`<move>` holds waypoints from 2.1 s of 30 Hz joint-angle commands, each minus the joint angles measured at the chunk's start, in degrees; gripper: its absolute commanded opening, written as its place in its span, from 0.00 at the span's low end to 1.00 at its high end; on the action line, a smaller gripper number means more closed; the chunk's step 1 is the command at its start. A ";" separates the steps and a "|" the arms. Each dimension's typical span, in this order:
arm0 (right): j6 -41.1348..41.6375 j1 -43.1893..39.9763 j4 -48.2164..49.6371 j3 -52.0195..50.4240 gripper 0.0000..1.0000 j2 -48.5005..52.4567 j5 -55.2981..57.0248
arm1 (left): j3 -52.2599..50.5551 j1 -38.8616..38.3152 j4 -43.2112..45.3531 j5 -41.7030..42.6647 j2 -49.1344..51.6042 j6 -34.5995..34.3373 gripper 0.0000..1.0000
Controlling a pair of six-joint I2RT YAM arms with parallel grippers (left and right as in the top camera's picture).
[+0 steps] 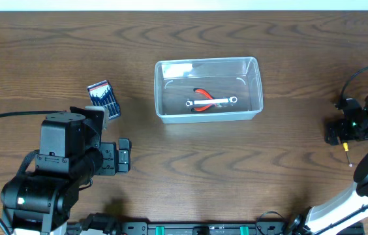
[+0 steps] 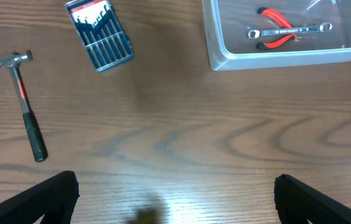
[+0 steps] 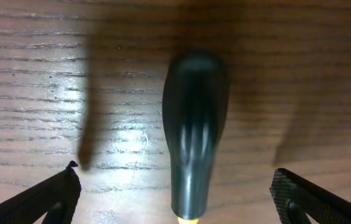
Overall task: Pack container
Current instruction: 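Lower right gripper onto the screwdriver handle and grasp it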
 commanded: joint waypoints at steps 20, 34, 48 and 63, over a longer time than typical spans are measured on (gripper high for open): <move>0.22 -0.42 -0.07 0.68 0.70 2.58 -1.20 | 0.92 0.20 -0.37 -0.24 -0.09 0.26 0.98; 0.66 -0.42 -0.28 0.68 0.45 2.58 -1.20 | 0.92 0.20 -0.39 -0.24 -0.09 0.28 0.98; 0.66 -0.42 -0.31 0.68 0.26 2.58 -1.20 | 0.92 0.20 -0.39 -0.24 -0.09 0.28 0.98; 0.63 -0.42 -0.26 0.68 0.09 2.58 -1.22 | 0.92 0.20 -0.39 -0.24 -0.09 0.28 0.98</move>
